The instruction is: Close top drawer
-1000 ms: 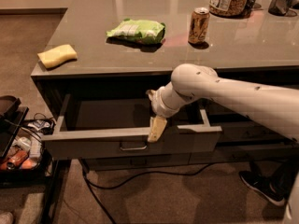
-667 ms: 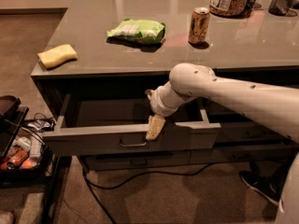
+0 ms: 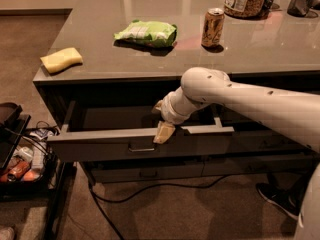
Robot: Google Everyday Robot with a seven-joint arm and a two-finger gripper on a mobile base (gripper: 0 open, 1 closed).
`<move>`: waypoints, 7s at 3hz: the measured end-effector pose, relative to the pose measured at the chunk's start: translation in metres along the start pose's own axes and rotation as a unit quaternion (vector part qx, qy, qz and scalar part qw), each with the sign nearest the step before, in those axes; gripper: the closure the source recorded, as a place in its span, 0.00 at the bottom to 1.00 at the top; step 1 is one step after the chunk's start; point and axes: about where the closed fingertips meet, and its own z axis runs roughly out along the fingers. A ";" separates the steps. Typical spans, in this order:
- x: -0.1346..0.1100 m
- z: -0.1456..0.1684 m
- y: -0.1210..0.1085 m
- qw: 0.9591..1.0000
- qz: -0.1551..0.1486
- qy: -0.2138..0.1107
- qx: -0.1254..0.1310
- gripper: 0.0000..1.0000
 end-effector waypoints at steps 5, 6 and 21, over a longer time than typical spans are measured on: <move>0.001 0.000 0.002 1.000 0.000 0.001 -0.001 0.36; -0.002 0.001 0.000 1.000 -0.007 0.006 -0.002 0.14; 0.003 0.006 0.005 0.995 0.044 0.007 0.092 0.00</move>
Offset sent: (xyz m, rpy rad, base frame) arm -0.0025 -0.0040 -0.0101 -0.0069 0.0055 -0.0044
